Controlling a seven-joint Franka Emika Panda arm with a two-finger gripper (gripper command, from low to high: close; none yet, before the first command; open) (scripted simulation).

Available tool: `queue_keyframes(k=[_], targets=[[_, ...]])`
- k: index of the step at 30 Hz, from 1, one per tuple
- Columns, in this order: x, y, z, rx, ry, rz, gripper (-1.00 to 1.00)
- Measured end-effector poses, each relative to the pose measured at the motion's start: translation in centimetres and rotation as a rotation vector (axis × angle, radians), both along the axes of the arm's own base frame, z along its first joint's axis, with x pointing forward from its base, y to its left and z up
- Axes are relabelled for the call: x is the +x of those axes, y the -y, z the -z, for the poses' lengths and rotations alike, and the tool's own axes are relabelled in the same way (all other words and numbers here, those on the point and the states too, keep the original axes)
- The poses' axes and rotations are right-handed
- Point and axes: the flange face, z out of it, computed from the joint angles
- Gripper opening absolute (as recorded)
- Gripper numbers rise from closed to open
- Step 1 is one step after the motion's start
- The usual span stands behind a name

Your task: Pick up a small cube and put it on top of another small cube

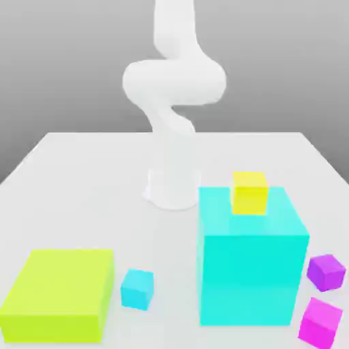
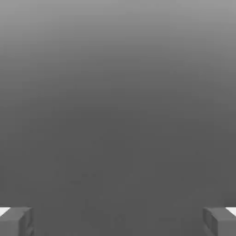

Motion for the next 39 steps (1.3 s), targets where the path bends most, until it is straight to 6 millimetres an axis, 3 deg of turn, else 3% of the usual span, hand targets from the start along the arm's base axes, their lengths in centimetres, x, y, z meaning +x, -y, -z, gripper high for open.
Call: queue_keyframes(k=[5,9,13,18,24,29,34,39], targets=[[-3.3,-6.1,-1.1,0.19,-0.002,0.144,0.0],[-4.8,-11.5,-0.3,0.318,-0.025,0.254,0.0],[-5.2,-17.0,2.0,0.426,-0.066,0.374,0.0],[-4.0,-23.3,7.0,0.538,-0.138,0.546,0.0],[-0.2,-28.8,16.0,0.641,-0.244,0.804,0.0],[4.2,-30.7,25.5,0.706,-0.336,1.07,0.0],[8.8,-29.6,36.2,0.757,-0.422,1.383,0.0],[12.6,-25.4,47.4,0.796,-0.493,1.742,0.0]])
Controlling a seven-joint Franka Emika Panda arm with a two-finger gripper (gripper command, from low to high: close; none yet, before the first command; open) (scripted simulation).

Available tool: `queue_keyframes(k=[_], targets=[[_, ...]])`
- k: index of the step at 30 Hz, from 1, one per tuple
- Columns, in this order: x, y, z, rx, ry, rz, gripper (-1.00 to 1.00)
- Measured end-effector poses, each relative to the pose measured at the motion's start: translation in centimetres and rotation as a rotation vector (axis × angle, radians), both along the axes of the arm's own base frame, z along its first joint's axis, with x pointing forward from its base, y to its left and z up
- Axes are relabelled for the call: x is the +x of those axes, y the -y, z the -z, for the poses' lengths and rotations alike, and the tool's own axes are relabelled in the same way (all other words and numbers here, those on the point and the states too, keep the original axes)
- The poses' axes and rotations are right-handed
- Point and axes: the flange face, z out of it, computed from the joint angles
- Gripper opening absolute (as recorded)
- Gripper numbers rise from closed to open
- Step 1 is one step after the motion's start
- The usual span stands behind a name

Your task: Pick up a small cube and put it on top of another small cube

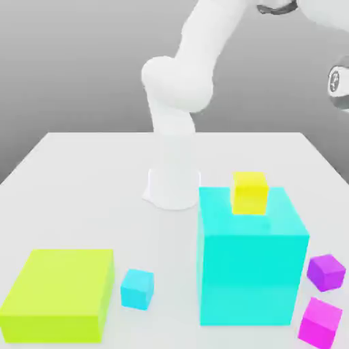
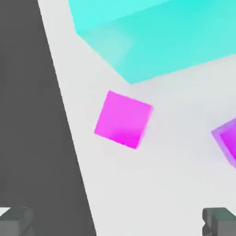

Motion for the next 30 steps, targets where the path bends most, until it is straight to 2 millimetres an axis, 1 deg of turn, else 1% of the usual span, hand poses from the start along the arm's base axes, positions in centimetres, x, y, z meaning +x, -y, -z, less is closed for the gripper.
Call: queue_keyframes(k=[1,2,4,5,10,11,12,13,15,17,18,20,23,25,27,30], targets=[[0.6,1.2,2.3,0.013,-0.034,0.068,0.0],[0.9,1.9,4.4,0.02,-0.053,0.108,0.0],[1.2,2.3,8.3,0.026,-0.068,0.138,0.0],[1.2,2.5,10.1,0.028,-0.071,0.144,-1.0],[1.2,2.5,10.1,0.025,-0.068,0.144,-1.0],[1.2,2.6,11.0,0.026,-0.07,0.147,-1.0],[1.2,2.6,10.6,0.027,-0.072,0.149,-1.0],[1.2,2.6,9.4,0.027,-0.072,0.149,-1.0],[1.2,2.6,6.2,0.027,-0.071,0.148,-1.0],[1.0,1.1,2.3,0.017,-0.038,0.094,-1.0],[0.9,1.0,0.6,0.014,-0.017,0.074,-1.0],[0.8,1.6,-2.7,0.011,0.022,0.043,-1.0],[0.7,3.6,-7.1,0.003,0.074,0.007,-1.0],[0.7,5.4,-9.5,-0.003,0.1,-0.01,-1.0],[0.7,7.7,-11.1,-0.008,0.116,-0.018,-1.0],[0.6,11.4,-12.7,-0.019,0.128,-0.03,-1.0]])
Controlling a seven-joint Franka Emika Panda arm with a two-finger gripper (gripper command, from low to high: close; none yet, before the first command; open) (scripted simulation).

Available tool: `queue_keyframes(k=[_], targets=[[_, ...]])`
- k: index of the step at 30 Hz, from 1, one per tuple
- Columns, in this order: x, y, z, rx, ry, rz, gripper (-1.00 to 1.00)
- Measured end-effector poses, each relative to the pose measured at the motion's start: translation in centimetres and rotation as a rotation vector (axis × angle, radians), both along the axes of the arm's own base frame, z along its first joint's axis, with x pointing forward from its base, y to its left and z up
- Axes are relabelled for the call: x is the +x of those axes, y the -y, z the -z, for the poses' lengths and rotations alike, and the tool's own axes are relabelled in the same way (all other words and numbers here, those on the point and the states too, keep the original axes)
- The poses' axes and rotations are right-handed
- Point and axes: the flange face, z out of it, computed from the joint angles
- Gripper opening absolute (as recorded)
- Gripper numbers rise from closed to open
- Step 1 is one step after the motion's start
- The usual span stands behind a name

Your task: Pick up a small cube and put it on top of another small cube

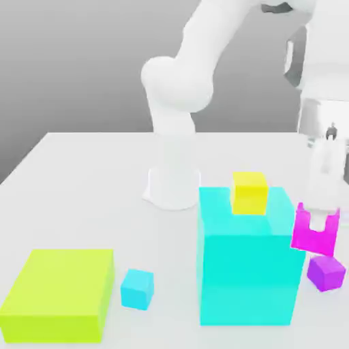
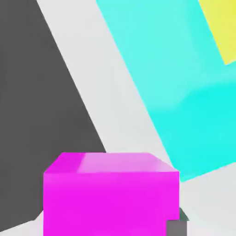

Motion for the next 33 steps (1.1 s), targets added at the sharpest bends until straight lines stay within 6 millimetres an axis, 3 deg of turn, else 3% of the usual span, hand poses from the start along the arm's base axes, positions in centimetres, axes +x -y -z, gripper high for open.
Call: queue_keyframes(k=[4,8,13,18,23,26,33], targets=[[-0.3,5.1,-1.1,-0.018,-0.002,-0.022,-1.0],[-0.9,10.2,-0.8,-0.035,-0.022,-0.057,-1.0],[-2.0,15.8,1.2,-0.05,-0.067,-0.122,-1.0],[-3.6,20.2,4.5,-0.053,-0.122,-0.22,-1.0],[-5.7,23.2,8.8,-0.038,-0.173,-0.351,-1.0],[-7.1,23.9,11.5,-0.019,-0.198,-0.427,-1.0],[-7.3,24.3,13.6,-0.025,-0.22,-0.427,-1.0]])
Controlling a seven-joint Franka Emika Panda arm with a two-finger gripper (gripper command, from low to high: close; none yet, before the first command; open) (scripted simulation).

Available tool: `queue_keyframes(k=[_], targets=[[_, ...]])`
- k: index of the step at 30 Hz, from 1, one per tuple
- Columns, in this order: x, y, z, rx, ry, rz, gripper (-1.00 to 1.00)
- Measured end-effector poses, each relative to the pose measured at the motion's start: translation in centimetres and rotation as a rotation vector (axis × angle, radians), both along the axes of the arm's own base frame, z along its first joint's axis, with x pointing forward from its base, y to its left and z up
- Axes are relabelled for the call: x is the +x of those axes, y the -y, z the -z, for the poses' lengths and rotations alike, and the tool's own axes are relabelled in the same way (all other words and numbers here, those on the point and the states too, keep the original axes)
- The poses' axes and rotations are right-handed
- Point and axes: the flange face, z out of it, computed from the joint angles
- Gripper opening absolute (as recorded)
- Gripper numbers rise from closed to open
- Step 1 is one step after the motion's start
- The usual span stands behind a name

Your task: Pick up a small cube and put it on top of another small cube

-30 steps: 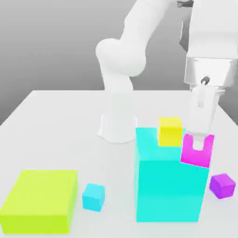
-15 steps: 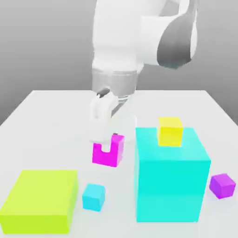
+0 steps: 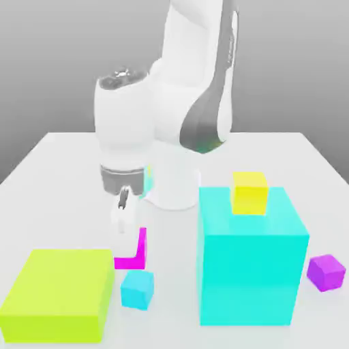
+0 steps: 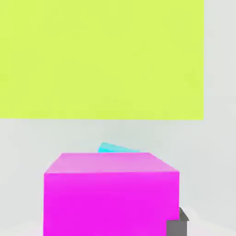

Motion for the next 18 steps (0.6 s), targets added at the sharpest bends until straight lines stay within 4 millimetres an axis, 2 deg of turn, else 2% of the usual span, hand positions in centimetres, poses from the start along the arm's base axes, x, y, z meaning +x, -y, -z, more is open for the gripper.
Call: queue_keyframes(k=[13,14,18], targets=[[-0.2,-0.3,5.0,0.01,0.007,-0.006,-1.0],[-0.3,-0.5,5.4,0.014,0.007,-0.008,1.0],[-0.3,-0.5,5.4,0.014,0.007,-0.007,1.0]])
